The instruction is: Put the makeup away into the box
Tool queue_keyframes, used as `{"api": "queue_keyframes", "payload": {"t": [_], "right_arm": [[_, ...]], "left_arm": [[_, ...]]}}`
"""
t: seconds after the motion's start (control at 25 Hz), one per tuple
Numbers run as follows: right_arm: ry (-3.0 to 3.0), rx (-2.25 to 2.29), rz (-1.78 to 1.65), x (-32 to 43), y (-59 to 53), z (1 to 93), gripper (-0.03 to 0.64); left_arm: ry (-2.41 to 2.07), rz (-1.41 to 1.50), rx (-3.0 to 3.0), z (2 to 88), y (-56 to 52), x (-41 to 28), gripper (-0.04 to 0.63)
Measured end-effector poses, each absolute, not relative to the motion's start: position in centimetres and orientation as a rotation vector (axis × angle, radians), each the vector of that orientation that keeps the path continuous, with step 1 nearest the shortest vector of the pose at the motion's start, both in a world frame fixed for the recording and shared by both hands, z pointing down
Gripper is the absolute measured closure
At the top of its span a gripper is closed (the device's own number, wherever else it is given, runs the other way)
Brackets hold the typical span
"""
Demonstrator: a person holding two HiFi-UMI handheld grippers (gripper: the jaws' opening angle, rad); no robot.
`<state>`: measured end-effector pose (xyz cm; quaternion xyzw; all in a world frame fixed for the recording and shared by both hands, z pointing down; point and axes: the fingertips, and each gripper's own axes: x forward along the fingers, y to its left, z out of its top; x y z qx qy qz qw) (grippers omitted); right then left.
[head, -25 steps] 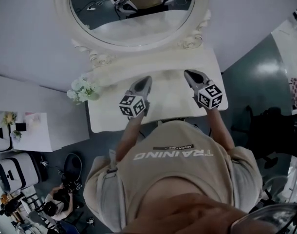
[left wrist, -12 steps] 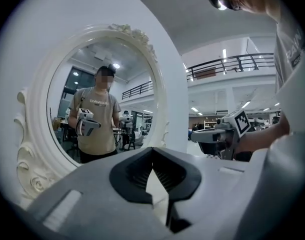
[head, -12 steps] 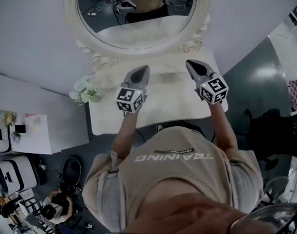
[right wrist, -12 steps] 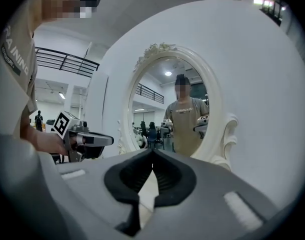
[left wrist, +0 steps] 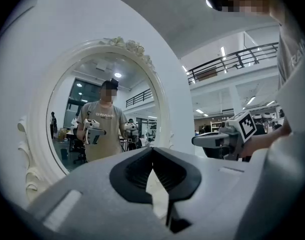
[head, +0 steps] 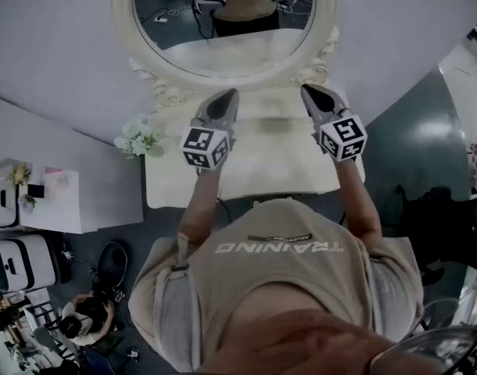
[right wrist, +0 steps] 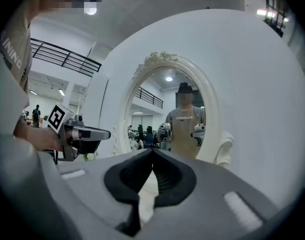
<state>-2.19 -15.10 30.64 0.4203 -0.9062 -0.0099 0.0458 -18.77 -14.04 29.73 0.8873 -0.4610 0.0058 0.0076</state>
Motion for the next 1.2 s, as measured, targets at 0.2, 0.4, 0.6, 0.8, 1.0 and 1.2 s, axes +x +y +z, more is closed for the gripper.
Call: {"api": "queue_keyframes", "payload": {"t": [0.2,0.4,0.6,0.8,1.0,1.2], "right_arm": [[-2.739,1.254,-0.134,-1.5,-14.8,30.7,0.612],[-2.736,1.239,-0.111,-1.1,-14.2,31.6,0.613],[-2.749,1.252,-0.095,0.1,-15.4,31.8,0.612],[-2.759,1.237,-0.098,0.3,-16.9,31.7,0.612],[-2.770,1.210,-0.083,0.8,-18.7,32.2,0.614],[-2.771,1.206,-0.069,1.6,-20.7,32.8,0.612]], "left_arm": [[-1.474,0.007,2.792,30.1,-13.4,-17.3,0.588],[-1.451,0.006,2.762,31.3,-13.0,-16.3,0.588],[-1.437,0.024,2.769,31.6,-13.9,-15.5,0.588],[-1.436,0.051,2.780,31.5,-15.2,-14.9,0.589],[-1.442,0.072,2.794,31.9,-16.6,-13.8,0.588],[-1.432,0.092,2.774,32.8,-18.5,-13.1,0.588]]}}
